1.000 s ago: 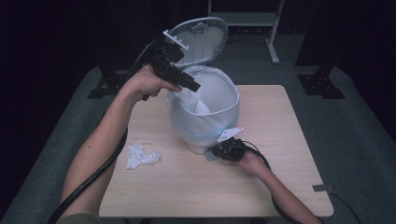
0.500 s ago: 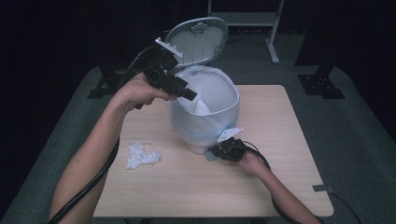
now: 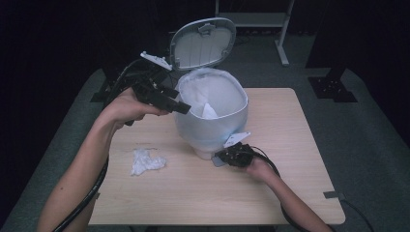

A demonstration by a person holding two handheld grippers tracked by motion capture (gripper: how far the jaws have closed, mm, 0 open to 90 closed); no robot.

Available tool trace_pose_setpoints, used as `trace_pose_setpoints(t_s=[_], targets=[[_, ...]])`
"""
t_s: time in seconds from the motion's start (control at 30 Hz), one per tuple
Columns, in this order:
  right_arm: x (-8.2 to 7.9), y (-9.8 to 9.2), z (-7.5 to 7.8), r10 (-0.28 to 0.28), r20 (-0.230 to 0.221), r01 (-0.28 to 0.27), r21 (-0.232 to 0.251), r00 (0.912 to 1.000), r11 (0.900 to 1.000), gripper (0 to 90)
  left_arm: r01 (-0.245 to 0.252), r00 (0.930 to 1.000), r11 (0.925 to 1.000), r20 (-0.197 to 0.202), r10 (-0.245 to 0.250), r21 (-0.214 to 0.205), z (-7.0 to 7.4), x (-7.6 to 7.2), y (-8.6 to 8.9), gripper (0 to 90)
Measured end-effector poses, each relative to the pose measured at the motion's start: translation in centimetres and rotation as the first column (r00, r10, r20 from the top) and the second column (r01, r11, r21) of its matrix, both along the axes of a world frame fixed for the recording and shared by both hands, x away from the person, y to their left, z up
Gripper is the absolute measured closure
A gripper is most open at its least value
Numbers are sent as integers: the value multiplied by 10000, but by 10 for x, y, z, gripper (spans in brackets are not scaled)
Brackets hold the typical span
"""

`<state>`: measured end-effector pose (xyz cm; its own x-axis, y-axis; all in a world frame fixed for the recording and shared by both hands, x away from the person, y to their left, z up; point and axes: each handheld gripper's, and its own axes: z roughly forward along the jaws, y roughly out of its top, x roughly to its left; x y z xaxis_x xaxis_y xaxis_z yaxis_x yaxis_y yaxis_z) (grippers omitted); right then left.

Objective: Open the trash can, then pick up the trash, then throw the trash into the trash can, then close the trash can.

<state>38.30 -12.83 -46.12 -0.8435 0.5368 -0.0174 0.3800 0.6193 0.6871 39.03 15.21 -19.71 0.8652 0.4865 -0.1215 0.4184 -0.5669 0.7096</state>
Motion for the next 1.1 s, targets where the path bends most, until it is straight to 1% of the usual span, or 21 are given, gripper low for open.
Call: trace_pose_setpoints(t_s=[0.03,0.1,0.17,0.2,0.23,0.27,0.33,0.37,0.43,0.57,0.6,0.67,0.7,0.73,0.8,0.83,0.87,1.0,1.1], targets=[[0,0,0,-17,-4,17,-5,10000,10000,841,0,10000,10000,0,0,0,0,0,0,197],[0,1,0,-39,7,39,-36,10000,10000,841,-47,10000,10000,-16,47,-76,-6,-5,9,194],[0,1,0,-47,6,47,-40,10000,10000,841,-78,10000,9999,-24,78,-99,-8,-6,12,192],[0,1,0,-30,-1,30,-41,10000,10000,841,-141,9999,9997,-17,141,-177,-11,-9,18,188],[0,1,0,-30,-1,30,-41,10000,10000,841,-141,9999,9997,-17,141,-177,-11,-9,18,188],[0,1,0,-15,27,15,-56,10000,10000,841,-190,9998,9995,-9,190,-263,-15,-12,25,188],[0,1,0,-18,20,18,-54,10000,10000,841,-223,9997,9994,18,223,-270,-17,-14,28,188],[0,1,0,-7,19,7,-59,10000,10000,841,-361,9993,9988,72,364,-329,-22,-18,34,188],[0,1,1,-2,27,2,-77,10000,10000,841,-460,9989,9983,104,464,-345,-26,-21,40,188],[0,1,1,4,41,-4,-115,10000,9999,841,-623,9980,9972,87,627,-404,-32,-25,49,188],[0,1,1,0,26,0,-115,10000,9999,841,-695,9976,9966,38,698,-447,-37,-27,54,188],[0,1,1,12,35,-12,-115,10000,9999,841,-763,9971,9962,30,765,-422,-42,-29,59,188],[0,1,1,12,35,-12,-115,10000,9999,841,-763,9971,9962,30,765,-422,-42,-29,59,188],[0,1,1,12,49,-12,-121,10000,9999,841,-835,9965,9954,-25,834,-480,-46,-30,63,188],[0,2,1,-11,30,12,-120,10000,9999,841,-910,9958,9946,-50,909,-491,-50,-30,67,188],[0,2,1,-13,23,13,-120,10000,9999,841,-910,9958,9946,-50,909,-491,-50,-30,67,188],[0,2,1,-9,21,10,-122,10000,9999,841,-1014,9948,9935,-35,1013,-509,-54,-30,71,188],[-1,2,1,-47,29,47,-151,10000,9999,841,-1189,9929,9923,-61,1187,-336,-61,-30,75,188],[-1,2,1,-53,27,54,-167,10000,9998,841,-1190,9929,9923,-86,1188,-351,-65,-30,77,188]])
